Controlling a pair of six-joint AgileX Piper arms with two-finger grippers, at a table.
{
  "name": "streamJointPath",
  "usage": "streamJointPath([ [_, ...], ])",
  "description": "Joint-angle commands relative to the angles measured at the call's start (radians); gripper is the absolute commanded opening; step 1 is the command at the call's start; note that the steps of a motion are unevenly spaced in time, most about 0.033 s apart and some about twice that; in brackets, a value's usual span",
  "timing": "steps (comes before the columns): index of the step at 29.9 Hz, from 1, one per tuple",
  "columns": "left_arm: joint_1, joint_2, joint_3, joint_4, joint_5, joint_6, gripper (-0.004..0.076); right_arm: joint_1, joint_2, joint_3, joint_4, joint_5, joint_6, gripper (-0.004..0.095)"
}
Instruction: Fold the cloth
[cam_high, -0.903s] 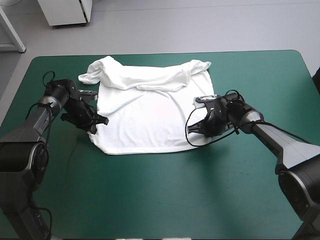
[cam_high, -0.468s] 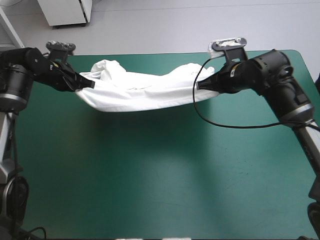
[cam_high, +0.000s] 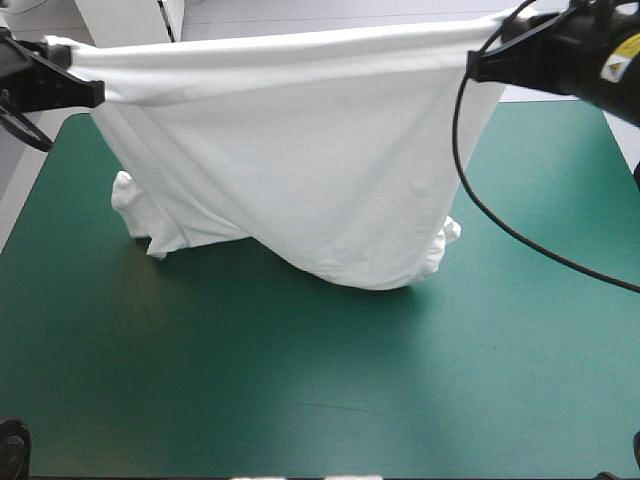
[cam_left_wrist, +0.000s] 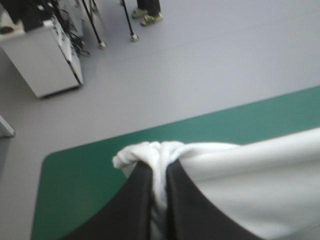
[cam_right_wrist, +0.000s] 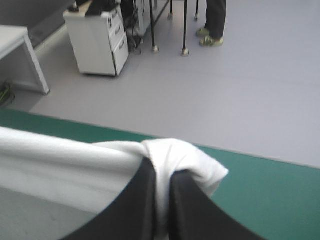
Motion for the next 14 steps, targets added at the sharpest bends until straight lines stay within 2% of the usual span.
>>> streamJointPath([
  [1,-0.004,-0.030,-0.118,0.115,0.027,-0.009,-0.0009,0.000,-0.036,-0.145,-0.065,-0.041,-0.024,-0.0016],
  [9,-0.004,-0.030,-0.351,0.139,0.025,-0.011,-0.0009,0.000,-0.041,-0.313,-0.067,-0.064,-0.032,-0.0016],
  [14,-0.004,-0.030,-0.442,0.146,0.005,-0.011,-0.0009,0.000,-0.077,-0.349,-0.067,-0.121,-0.032,-0.0016],
])
